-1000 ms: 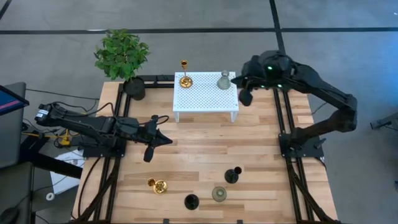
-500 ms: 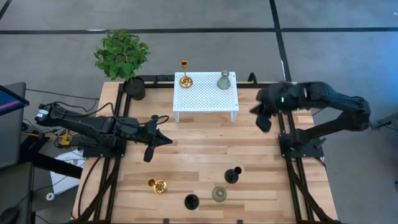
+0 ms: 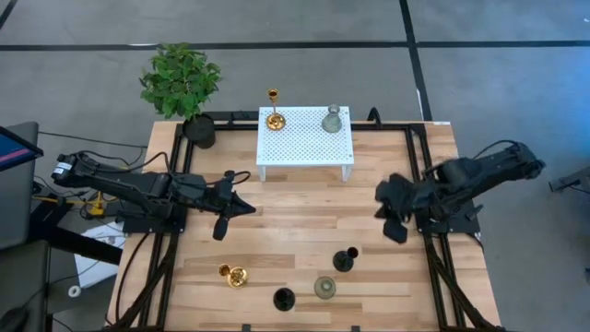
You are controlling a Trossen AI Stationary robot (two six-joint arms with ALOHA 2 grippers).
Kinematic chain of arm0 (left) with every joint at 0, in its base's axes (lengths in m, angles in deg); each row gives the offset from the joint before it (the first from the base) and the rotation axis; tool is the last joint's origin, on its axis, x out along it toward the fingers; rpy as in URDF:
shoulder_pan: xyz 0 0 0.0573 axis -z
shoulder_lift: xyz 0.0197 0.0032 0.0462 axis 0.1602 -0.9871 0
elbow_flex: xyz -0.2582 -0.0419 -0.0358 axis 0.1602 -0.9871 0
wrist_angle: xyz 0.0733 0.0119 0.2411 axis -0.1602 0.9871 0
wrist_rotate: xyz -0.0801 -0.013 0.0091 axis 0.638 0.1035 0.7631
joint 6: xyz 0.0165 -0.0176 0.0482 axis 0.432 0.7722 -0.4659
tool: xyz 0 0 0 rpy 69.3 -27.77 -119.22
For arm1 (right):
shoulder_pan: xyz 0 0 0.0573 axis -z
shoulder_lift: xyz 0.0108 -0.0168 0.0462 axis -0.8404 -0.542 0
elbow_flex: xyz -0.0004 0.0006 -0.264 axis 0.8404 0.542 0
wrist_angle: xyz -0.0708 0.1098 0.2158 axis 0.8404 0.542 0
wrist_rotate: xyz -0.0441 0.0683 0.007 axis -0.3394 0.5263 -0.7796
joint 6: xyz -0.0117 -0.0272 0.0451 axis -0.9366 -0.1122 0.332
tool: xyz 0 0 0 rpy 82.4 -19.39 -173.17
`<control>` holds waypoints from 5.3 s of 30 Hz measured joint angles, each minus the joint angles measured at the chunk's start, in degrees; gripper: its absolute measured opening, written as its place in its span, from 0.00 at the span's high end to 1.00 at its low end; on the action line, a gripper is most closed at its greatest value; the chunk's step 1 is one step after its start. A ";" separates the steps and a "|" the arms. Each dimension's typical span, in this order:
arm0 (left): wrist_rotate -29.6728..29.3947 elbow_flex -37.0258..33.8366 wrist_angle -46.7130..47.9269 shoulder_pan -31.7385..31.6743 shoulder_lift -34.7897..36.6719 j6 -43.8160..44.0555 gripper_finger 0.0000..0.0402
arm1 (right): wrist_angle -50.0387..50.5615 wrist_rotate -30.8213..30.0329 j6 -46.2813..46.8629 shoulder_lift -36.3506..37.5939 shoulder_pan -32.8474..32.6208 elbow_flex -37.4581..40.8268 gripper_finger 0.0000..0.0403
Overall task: Pick & Place candle stick holders
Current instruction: Put the right black candle holder on the shelf
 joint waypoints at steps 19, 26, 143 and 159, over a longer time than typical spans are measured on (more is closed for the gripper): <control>0.00 0.00 -0.07 -0.01 0.02 0.00 0.98 | -22.74 0.06 15.35 -4.12 -16.54 21.51 1.00; 0.00 0.00 -0.02 -0.02 0.00 0.00 0.99 | -30.03 1.97 14.86 -9.62 -17.97 23.84 1.00; 0.00 0.00 0.00 0.00 0.02 0.00 0.98 | -26.26 10.58 -42.40 -39.94 47.12 -40.00 1.00; 0.00 0.00 0.04 -0.01 0.02 0.00 0.99 | -25.45 10.97 -42.00 -44.40 52.99 -40.90 1.00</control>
